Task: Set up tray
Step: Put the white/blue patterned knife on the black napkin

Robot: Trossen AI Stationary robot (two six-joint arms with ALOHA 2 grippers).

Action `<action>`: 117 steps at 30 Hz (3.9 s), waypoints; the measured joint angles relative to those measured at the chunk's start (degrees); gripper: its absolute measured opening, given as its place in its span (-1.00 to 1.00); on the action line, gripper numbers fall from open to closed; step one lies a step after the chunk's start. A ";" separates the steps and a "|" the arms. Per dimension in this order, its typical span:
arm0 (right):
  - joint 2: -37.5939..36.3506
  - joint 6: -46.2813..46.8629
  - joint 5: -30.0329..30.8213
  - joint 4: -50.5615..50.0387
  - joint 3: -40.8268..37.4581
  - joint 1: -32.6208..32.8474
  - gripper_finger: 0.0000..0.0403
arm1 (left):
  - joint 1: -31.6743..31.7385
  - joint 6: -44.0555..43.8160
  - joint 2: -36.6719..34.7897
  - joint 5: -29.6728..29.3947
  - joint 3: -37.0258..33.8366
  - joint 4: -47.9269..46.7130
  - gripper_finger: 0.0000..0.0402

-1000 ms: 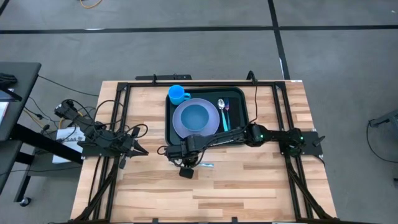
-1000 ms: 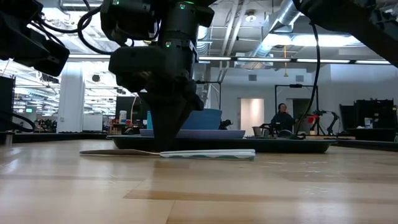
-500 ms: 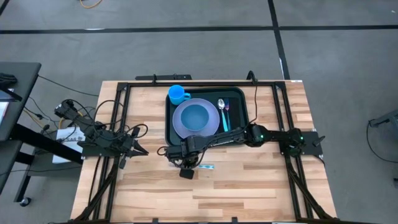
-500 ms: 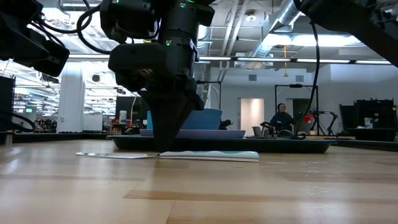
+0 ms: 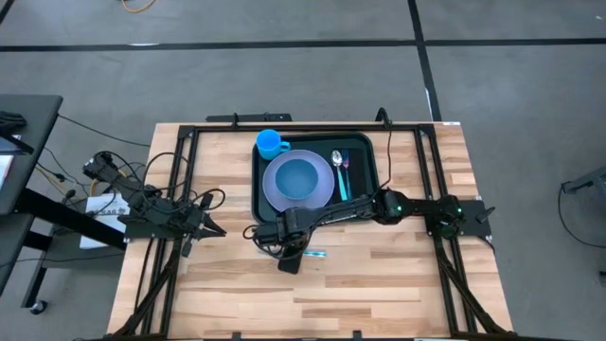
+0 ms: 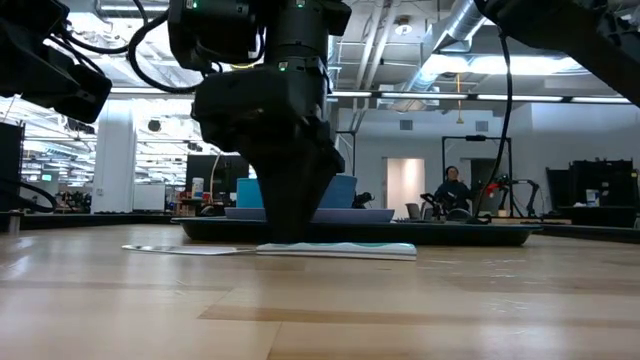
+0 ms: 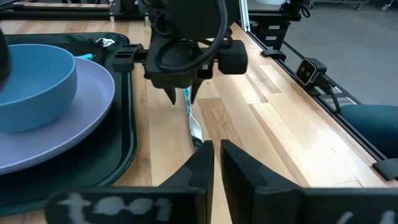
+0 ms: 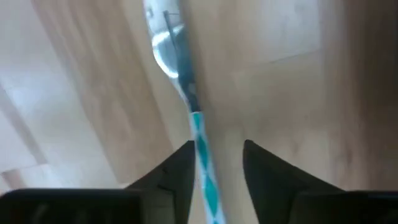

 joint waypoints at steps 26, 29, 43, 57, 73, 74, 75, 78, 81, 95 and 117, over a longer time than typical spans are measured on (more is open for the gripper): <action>-1.05 2.96 3.11 7.88 -9.38 1.07 -0.61 | 0.01 -0.09 0.02 -0.02 0.00 -0.02 -0.93; -1.05 4.19 3.89 7.58 -9.42 0.80 -0.91 | 0.01 -0.07 0.02 -0.02 0.00 -0.02 -0.93; 0.06 5.51 3.89 2.53 -2.32 0.67 -0.97 | 0.00 -0.07 0.00 -0.02 0.00 -0.10 -0.93; -1.64 5.98 4.28 -1.08 -0.66 2.99 -0.99 | -0.01 -0.07 0.00 -0.02 0.00 -0.17 -0.93; -1.79 8.09 3.36 -7.43 -0.52 6.17 -0.99 | 0.00 -0.43 0.01 -0.02 0.00 -0.17 -0.93; -1.81 8.09 3.41 -7.74 -0.52 6.27 -0.99 | -0.01 -0.52 0.00 -0.02 0.00 -0.17 -0.93; -2.04 8.09 3.39 -8.27 -0.52 6.34 -0.99 | -0.01 -0.52 0.00 -0.02 0.00 -0.17 -0.93; -3.67 8.09 3.69 -9.10 -0.47 6.68 -0.99 | -0.01 -0.55 0.00 -0.02 0.00 -0.22 -0.93; -6.50 8.97 5.39 -10.44 -0.44 7.22 -0.99 | 0.01 -0.57 0.00 -0.02 0.00 -0.28 -0.93; -20.52 17.94 13.71 -16.10 -0.39 8.21 -0.99 | 0.00 -1.14 0.02 -0.04 0.00 -0.44 -0.93; -22.95 17.14 12.50 -16.08 -0.46 1.64 -0.97 | -0.01 -1.16 0.02 -0.04 0.00 -0.44 -0.93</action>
